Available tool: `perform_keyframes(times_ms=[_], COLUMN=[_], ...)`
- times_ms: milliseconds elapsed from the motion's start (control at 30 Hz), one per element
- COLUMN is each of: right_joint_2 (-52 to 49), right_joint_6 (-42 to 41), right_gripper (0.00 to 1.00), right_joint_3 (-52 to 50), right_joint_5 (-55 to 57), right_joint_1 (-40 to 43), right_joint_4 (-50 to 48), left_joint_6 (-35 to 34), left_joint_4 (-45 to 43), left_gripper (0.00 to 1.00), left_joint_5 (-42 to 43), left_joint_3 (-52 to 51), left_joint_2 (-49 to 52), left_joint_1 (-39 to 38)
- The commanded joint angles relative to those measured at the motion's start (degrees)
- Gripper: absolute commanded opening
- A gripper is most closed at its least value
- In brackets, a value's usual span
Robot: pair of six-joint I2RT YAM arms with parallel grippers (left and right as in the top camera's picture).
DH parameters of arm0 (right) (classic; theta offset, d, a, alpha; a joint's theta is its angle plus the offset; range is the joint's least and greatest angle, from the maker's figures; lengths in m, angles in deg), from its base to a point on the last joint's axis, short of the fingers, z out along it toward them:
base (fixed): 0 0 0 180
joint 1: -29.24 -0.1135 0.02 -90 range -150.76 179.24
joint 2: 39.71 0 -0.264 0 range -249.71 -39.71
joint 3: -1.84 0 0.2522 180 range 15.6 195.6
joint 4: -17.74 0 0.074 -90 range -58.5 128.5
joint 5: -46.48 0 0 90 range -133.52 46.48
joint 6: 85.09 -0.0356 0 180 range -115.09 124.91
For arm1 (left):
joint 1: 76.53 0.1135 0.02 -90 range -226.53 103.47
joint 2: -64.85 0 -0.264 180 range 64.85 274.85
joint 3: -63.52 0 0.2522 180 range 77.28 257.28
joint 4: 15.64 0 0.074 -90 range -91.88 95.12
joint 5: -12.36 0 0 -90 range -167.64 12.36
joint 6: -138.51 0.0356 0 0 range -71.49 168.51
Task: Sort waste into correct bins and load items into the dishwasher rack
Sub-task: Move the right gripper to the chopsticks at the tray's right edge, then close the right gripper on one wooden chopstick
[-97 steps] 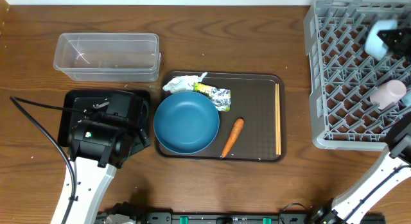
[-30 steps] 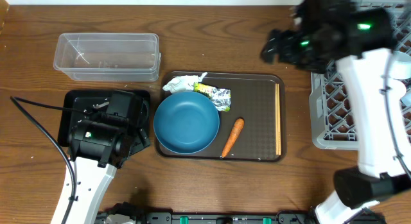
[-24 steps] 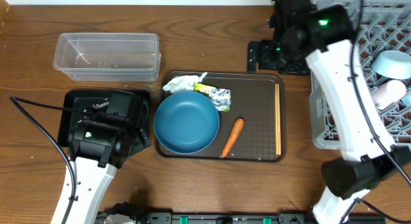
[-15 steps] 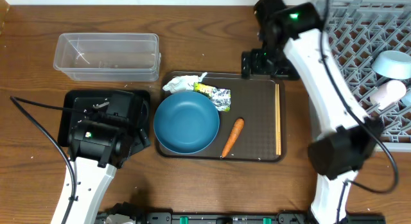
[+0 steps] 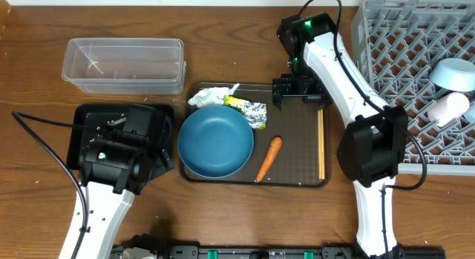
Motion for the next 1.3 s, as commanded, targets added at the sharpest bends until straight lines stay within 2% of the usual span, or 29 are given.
perform_keyframes(times_ms=[0, 233, 533, 767, 900, 1067, 1267], right_joint_2=[0.4, 0.4, 1.2, 5.6, 10.7, 17.7, 21.5], right_joint_6=[-1.1, -6.4, -6.2, -5.4, -6.0, -3.8, -0.4], right_gripper=[0.99, 0.99, 0.99, 0.99, 0.99, 0.99, 0.99], right_joint_3=[-0.2, -0.3, -1.3, -8.4, -18.1, -30.2, -35.9], right_joint_5=[1.6, 5.9, 9.5, 10.4, 11.9, 9.2, 3.6], right_joint_1=[-0.3, -0.2, -0.5, -0.5, -0.4, 0.9, 1.9], right_joint_4=[0.3, 3.1, 4.6, 4.2, -1.2, -14.1, -24.3], left_joint_6=[-0.7, -0.7, -0.7, -0.7, -0.7, -0.7, -0.7], left_joint_4=[0.2, 0.2, 0.2, 0.2, 0.2, 0.2, 0.2], left_gripper=[0.98, 0.98, 0.98, 0.98, 0.98, 0.98, 0.98], left_joint_5=[-0.5, -0.5, -0.5, -0.5, -0.5, -0.5, -0.5], left_joint_3=[0.6, 0.6, 0.6, 0.6, 0.6, 0.6, 0.6], left_joint_2=[0.0, 0.0, 0.0, 0.0, 0.0, 0.0, 0.0], left_joint_1=[0.3, 0.3, 0.3, 0.3, 0.3, 0.3, 0.3])
